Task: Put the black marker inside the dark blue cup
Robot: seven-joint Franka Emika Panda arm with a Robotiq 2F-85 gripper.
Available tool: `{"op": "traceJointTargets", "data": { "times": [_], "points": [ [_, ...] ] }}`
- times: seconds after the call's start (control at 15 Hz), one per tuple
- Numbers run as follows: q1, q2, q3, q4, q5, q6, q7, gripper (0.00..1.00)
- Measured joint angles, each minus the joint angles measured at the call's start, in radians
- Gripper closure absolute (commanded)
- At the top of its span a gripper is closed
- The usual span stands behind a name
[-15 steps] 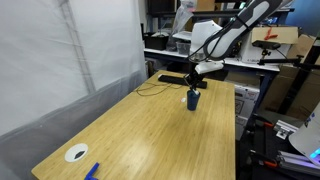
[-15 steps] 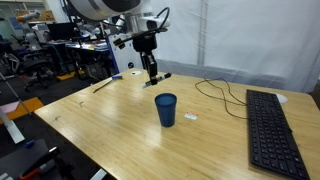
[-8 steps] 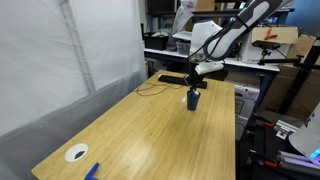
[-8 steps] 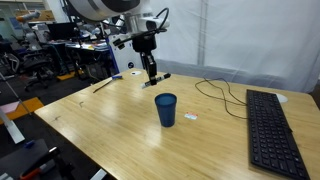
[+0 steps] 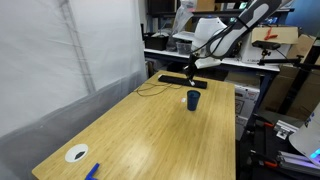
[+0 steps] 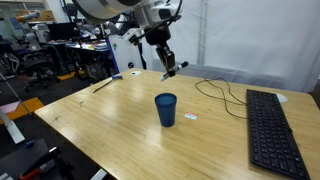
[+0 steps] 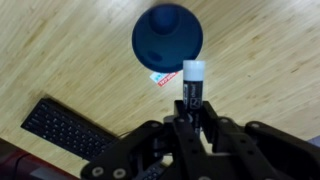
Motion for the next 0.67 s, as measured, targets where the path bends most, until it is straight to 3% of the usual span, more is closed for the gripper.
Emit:
{"op": "traceJointTargets", "data": {
  "times": [0.4,0.67],
  "points": [
    [0.012,0.028,-0.062,-0.028,-0.316,0.164,0.263,0.95],
    [0.043,0.045,-0.079,-0.05,-0.444,0.196,0.457,0.95]
  ]
}}
